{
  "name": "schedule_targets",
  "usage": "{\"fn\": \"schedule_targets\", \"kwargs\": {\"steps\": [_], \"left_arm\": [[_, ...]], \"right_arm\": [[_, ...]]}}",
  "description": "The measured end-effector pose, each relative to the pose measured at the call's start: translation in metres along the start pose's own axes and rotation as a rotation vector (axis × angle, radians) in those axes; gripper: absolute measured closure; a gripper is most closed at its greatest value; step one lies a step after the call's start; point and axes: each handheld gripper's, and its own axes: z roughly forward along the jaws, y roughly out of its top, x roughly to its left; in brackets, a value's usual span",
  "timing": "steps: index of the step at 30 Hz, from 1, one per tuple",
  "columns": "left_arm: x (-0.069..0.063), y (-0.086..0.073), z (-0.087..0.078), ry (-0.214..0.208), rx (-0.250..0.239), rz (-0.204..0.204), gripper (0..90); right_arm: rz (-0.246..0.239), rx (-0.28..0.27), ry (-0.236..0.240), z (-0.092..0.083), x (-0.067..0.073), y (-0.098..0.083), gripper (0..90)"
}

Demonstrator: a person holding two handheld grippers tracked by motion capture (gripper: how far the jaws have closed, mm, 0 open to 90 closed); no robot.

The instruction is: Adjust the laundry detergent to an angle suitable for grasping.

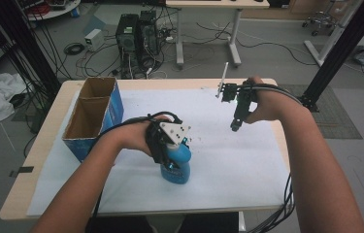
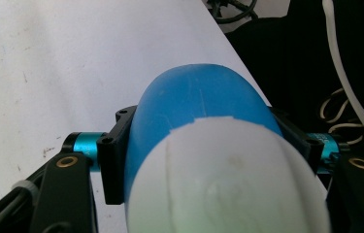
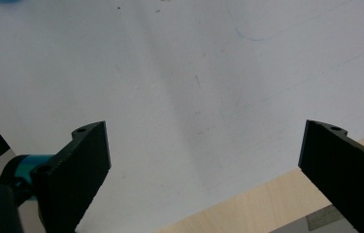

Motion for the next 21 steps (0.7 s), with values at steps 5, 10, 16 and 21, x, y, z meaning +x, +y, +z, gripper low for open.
{"fn": "schedule_targets", "kwargs": {"steps": [5,10,16,21], "left_arm": [[-0.001,-0.003,-0.005,0.018,0.001,-0.018,31.8],[-0.002,-0.003,-0.006,0.023,-0.005,-0.019,31.7],[-0.004,-0.001,-0.009,0.040,-0.018,-0.020,29.2],[-0.006,-0.001,-0.013,0.051,-0.019,-0.033,27.9]], "right_arm": [[0.009,0.003,0.005,0.001,-0.001,0.000,3.7],[0.008,0.002,0.006,0.001,-0.002,0.002,3.7],[0.001,-0.003,0.006,0.002,-0.002,0.003,3.7],[0.007,0.003,0.008,0.002,-0.002,0.004,3.7]]}}
